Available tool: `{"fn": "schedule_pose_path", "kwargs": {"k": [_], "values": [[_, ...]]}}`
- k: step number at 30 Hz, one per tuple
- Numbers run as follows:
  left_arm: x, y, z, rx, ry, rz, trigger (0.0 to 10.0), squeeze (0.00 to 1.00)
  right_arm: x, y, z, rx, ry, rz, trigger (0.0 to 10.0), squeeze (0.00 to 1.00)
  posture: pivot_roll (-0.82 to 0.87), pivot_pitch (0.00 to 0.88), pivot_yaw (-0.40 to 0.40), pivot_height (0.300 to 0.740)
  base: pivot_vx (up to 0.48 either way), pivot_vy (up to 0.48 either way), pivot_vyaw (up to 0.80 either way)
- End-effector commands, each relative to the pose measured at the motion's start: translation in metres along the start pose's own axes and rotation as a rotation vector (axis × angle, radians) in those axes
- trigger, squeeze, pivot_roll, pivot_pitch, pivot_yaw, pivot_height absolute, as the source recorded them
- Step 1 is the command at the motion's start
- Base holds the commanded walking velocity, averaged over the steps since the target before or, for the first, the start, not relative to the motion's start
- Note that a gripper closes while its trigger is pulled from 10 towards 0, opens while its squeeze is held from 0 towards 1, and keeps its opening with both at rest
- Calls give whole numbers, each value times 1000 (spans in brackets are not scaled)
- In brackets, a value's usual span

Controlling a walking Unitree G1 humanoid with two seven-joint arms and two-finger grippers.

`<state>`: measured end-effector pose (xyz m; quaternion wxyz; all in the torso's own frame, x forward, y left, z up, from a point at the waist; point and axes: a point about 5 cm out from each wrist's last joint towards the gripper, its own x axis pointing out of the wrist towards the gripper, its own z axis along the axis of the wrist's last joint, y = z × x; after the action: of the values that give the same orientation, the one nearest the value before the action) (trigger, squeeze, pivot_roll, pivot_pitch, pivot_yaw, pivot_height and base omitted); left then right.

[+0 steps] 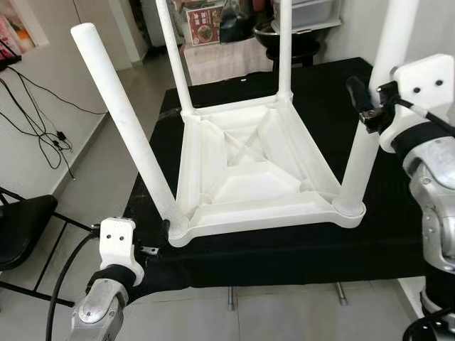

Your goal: Building children table

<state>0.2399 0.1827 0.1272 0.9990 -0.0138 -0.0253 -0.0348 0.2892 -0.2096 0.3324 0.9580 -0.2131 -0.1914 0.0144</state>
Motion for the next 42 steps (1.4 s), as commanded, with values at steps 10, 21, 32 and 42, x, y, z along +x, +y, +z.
{"fn": "schedule_pose_path", "kwargs": {"k": [10,21,32,42], "values": [[14,4,0,-36,-17,-112,10000,0,-4,10,13,20,-3,110,0,0,-229,198,76,740,0,0,0],[30,17,2,9,-38,-53,10000,0,-5,23,18,77,-17,184,0,0,-239,211,71,740,0,0,0],[48,28,13,31,-102,-9,0,0,-5,28,19,90,-7,201,4353,0,-250,192,74,740,0,0,0],[51,41,37,54,-195,46,0,0,0,21,7,135,67,106,10000,0,-229,169,76,740,0,0,0]]}}
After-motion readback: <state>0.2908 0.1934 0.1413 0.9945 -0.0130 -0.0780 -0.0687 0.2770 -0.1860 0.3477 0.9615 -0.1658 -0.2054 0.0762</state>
